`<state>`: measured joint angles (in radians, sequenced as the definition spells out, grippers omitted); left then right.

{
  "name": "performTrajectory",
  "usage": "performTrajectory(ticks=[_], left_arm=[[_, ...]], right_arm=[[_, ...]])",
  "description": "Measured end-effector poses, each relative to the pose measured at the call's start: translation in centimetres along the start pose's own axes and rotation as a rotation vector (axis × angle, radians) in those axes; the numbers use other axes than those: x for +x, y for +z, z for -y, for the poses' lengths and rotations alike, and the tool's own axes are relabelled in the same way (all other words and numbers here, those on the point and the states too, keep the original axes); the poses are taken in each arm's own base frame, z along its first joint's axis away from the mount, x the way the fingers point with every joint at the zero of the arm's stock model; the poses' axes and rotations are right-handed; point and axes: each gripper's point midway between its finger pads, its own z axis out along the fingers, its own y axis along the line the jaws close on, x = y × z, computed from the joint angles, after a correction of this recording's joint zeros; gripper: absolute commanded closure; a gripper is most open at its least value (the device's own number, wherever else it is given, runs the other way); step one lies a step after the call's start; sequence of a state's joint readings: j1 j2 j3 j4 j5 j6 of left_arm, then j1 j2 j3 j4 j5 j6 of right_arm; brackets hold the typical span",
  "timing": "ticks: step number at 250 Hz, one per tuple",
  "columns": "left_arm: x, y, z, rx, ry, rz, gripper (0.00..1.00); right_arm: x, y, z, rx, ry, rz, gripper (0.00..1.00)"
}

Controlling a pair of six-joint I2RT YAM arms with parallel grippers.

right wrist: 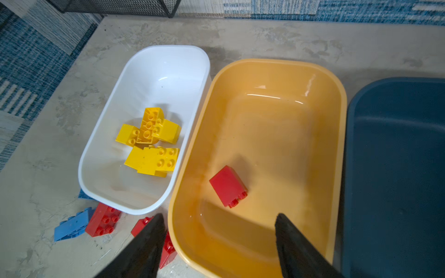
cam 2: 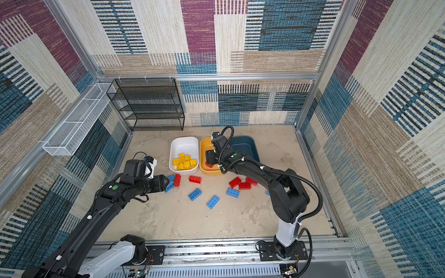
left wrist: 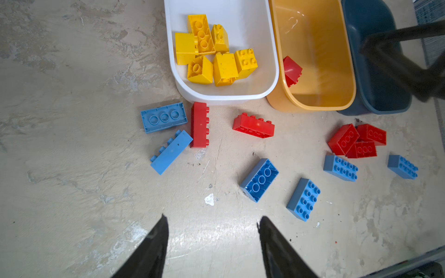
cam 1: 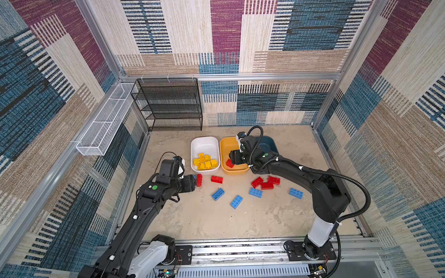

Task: Sort the legos into containers by color
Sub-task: Place the lego in the container, then pick up the lego from the middle-left of the table.

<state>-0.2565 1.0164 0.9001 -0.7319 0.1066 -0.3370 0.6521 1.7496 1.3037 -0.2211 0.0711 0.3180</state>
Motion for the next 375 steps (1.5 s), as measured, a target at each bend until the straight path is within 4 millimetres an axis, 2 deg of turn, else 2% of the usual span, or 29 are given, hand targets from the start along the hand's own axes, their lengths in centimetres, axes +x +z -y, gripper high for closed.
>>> performTrajectory(ticks=[39, 94, 123, 179, 196, 221, 303, 375], left_arm=[[-0.3, 2.3, -0.3, -0.039, 0.001, -0.096, 0.55], [-1.0, 5.8, -0.1, -0.075, 0.005, -0.215, 0.54], [-0.9, 7.8, 0.2, -0.086, 0.015, -0.27, 0.53], [-0.5, 11.3, 0.0, -0.143, 0.026, -0.356, 0.53], [-0.1, 12.1, -0.1, -0.161, 0.028, -0.376, 0.53], [0.3, 13.1, -0.3, -0.19, 0.032, -0.397, 0.58], [1.2, 15.9, -1.0, -0.26, 0.042, -0.434, 0.59], [1.5, 16.5, -1.2, -0.28, 0.047, -0.439, 0.77]], right_arm=[[1.0, -2.9, 0.0, -0.061, 0.025, 0.059, 0.27], [5.1, -5.7, 0.5, -0.141, 0.075, 0.096, 0.28], [6.8, -6.5, 0.3, -0.185, 0.088, 0.105, 0.28], [8.8, -7.1, 0.3, -0.238, 0.108, 0.12, 0.27], [9.1, -7.2, 0.2, -0.253, 0.114, 0.121, 0.27], [9.0, -7.5, 0.0, -0.271, 0.112, 0.138, 0.27], [8.8, -8.1, -0.7, -0.319, 0.11, 0.156, 0.28], [8.5, -8.5, -0.9, -0.33, 0.109, 0.169, 0.28]])
